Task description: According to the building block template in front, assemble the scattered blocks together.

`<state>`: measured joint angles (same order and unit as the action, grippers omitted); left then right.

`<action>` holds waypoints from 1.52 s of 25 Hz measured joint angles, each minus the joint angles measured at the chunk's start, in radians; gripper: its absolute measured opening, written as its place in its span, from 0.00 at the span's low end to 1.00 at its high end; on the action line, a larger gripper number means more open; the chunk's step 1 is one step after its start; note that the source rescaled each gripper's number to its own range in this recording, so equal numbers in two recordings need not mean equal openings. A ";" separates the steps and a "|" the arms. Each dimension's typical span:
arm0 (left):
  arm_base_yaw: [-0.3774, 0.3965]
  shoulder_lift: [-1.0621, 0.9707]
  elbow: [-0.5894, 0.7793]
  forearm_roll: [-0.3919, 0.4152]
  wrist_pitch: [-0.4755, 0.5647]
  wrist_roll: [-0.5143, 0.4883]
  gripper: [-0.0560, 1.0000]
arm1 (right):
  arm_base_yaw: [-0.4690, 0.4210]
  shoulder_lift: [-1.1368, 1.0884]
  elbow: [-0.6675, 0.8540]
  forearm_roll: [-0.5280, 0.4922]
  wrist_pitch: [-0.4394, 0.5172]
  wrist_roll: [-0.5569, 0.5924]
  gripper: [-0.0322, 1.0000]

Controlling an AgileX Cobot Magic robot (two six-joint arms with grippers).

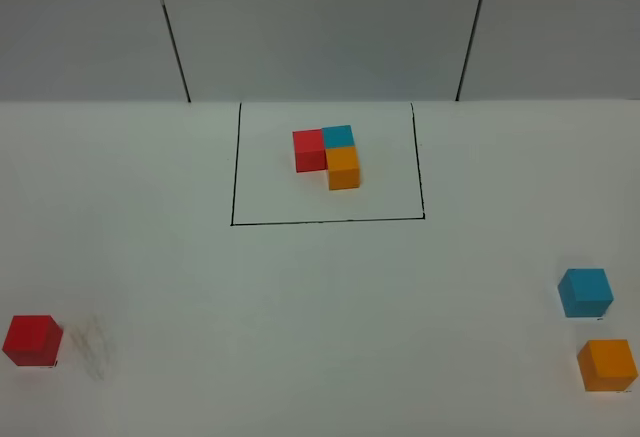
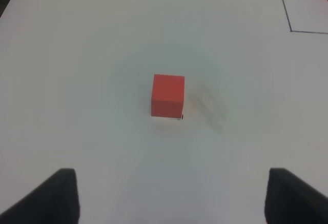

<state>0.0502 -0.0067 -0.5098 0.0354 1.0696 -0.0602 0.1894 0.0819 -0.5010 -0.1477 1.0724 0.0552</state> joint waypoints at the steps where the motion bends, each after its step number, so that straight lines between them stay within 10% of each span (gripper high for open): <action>1: 0.000 0.000 0.000 0.000 0.000 0.000 0.75 | 0.000 0.000 0.000 0.000 0.000 0.000 0.03; 38: 0.000 0.000 0.000 0.000 0.000 0.001 0.75 | 0.000 0.000 0.000 0.000 0.000 0.000 0.03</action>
<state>0.0502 -0.0067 -0.5098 0.0354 1.0696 -0.0592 0.1894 0.0819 -0.5010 -0.1477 1.0724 0.0552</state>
